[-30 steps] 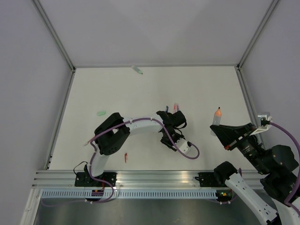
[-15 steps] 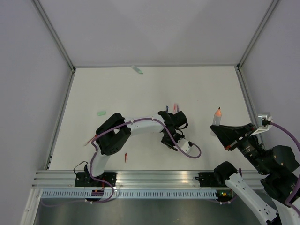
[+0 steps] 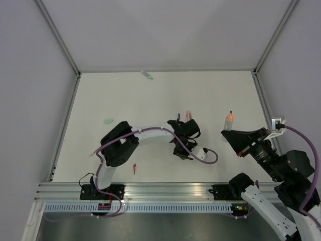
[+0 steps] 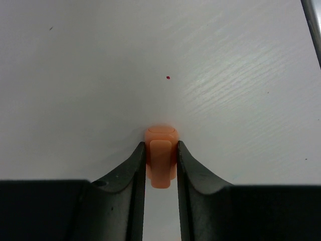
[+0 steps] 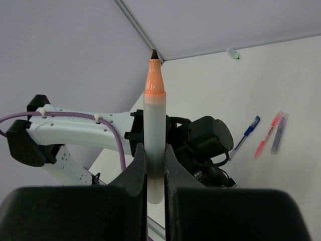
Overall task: Insert the pens into the pen caps
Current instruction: Insert the pen cap onto the pen.
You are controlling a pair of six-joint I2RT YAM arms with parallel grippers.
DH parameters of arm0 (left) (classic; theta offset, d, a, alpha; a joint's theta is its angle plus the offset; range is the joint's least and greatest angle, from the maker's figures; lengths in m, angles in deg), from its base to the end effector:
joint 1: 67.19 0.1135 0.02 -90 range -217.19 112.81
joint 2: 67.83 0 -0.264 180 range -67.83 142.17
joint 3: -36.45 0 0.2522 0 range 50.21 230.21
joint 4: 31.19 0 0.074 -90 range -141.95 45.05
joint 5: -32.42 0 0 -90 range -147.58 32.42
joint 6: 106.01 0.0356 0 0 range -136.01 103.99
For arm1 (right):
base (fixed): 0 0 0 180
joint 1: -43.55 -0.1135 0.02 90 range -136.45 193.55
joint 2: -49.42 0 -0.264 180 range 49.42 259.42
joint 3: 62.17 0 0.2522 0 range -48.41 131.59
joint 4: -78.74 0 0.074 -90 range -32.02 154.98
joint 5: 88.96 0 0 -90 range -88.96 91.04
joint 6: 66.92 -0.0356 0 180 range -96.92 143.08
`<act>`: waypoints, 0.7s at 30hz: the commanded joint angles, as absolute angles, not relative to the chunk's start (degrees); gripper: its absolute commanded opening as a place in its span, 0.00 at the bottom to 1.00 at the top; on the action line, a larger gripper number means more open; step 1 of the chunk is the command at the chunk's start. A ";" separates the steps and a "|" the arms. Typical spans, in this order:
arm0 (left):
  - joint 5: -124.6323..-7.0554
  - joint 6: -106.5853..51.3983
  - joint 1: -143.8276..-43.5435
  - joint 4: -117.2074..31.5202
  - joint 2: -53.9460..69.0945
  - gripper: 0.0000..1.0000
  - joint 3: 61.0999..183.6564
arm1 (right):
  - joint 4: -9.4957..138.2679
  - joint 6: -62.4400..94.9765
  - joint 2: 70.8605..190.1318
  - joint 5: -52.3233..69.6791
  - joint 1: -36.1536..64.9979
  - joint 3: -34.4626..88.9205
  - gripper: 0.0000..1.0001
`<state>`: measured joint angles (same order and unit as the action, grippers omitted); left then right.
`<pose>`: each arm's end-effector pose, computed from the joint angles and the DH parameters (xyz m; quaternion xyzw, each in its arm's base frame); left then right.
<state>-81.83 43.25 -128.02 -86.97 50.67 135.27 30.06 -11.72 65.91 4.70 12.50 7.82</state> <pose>0.1871 -0.3653 0.1575 0.8536 0.4612 -0.2100 0.1209 0.0211 0.0154 0.4004 -0.0014 0.6768 0.4181 0.6059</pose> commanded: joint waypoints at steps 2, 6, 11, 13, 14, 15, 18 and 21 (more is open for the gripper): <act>-85.70 30.93 -127.39 -79.59 43.98 0.02 130.64 | 33.69 -12.51 70.41 3.85 12.08 4.95 0.00; -88.08 22.15 -125.11 -72.91 35.72 0.04 124.24 | 36.93 -12.60 73.93 2.88 12.17 -0.48 0.00; -91.14 5.41 -120.72 -54.76 20.02 0.02 114.12 | 43.26 -12.08 77.80 3.32 12.17 -9.19 0.00; -93.87 -2.00 -116.86 -47.44 15.51 0.02 108.15 | 45.46 -11.28 80.96 2.54 12.17 -10.52 0.00; -93.19 -8.22 -115.80 -40.45 13.23 0.02 106.30 | 46.86 -11.20 82.19 2.10 12.17 -11.57 0.00; -91.53 -10.45 -114.83 -37.51 8.94 0.02 102.72 | 47.83 -11.02 84.37 2.00 12.09 -12.19 0.00; -85.81 -18.54 -114.12 -27.57 1.90 0.04 97.42 | 52.22 -10.84 88.85 3.58 12.00 -14.47 0.00; -82.90 -27.68 -113.86 -18.01 -1.90 0.06 94.43 | 58.72 -9.79 92.73 5.52 9.72 -16.76 0.00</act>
